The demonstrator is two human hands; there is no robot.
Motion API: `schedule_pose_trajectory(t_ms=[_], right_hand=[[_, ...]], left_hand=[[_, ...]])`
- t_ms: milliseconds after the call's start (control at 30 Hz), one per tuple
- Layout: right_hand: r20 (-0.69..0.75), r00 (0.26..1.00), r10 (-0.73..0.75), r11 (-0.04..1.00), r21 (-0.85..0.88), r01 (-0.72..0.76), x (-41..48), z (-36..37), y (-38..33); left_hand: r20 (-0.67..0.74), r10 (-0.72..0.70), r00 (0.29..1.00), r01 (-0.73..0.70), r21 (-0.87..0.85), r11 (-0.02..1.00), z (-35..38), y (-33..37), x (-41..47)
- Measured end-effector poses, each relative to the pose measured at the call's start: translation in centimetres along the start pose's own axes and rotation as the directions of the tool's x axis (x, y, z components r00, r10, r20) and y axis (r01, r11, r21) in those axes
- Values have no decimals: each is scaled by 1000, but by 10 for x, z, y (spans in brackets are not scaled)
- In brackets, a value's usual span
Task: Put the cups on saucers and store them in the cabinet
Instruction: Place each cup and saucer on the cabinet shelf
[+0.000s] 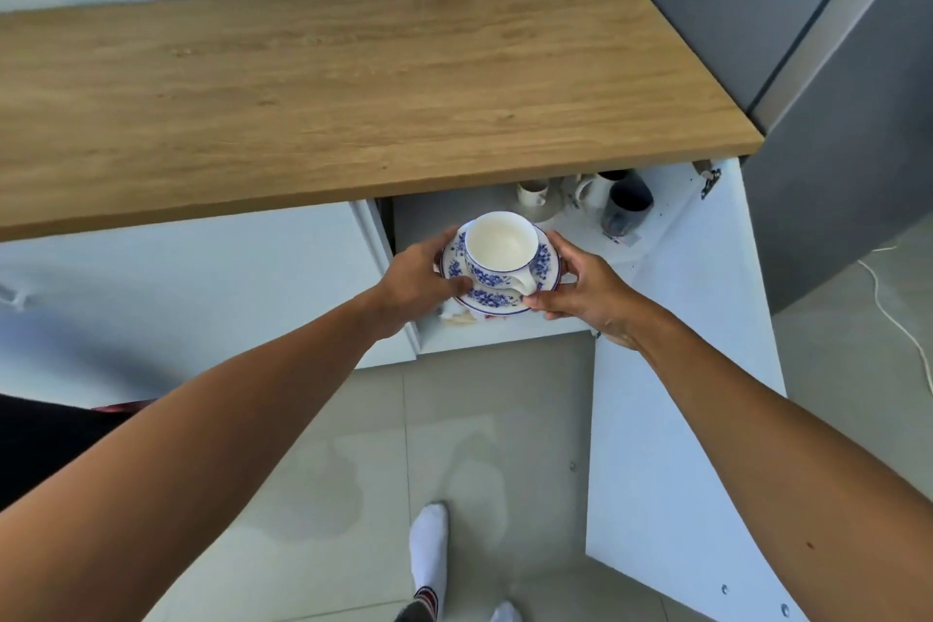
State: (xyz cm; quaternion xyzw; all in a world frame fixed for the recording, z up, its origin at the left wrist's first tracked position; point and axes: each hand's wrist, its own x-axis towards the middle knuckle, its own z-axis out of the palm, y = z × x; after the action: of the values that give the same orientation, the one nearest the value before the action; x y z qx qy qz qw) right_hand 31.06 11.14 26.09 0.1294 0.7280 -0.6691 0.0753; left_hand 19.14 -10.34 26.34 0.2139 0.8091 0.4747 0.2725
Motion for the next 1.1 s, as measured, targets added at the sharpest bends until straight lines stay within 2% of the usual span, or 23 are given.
schedule_pose_trajectory(t_ms=[167, 367, 500, 667, 800, 1000, 1100], right_hand=[[-18, 999, 43, 999, -18, -43, 34, 4, 49], [-53, 992, 110, 993, -35, -112, 117, -10, 112], [-44, 995, 86, 989, -116, -90, 183, -23, 143], [-23, 999, 24, 987, -161, -28, 265, -39, 170], [-23, 999, -28, 980, -199, 23, 322, -51, 192], [-22, 997, -69, 967, -248, 62, 377, -63, 211], [-32, 995, -97, 968, -234, 87, 392, -66, 213]], left_hand=[[-7, -28, 1000, 28, 46, 999, 15, -44, 25], [-25, -75, 997, 77, 69, 995, 28, -112, 108], [-70, -111, 991, 116, 61, 991, 33, -157, 171], [-106, -45, 993, 56, 108, 993, 30, -198, 249], [-171, -13, 985, 27, 83, 996, 28, -227, 301], [-195, -22, 981, 22, -1, 1000, 24, -253, 351], [-220, -8, 975, 13, 19, 1000, 19, -255, 368]])
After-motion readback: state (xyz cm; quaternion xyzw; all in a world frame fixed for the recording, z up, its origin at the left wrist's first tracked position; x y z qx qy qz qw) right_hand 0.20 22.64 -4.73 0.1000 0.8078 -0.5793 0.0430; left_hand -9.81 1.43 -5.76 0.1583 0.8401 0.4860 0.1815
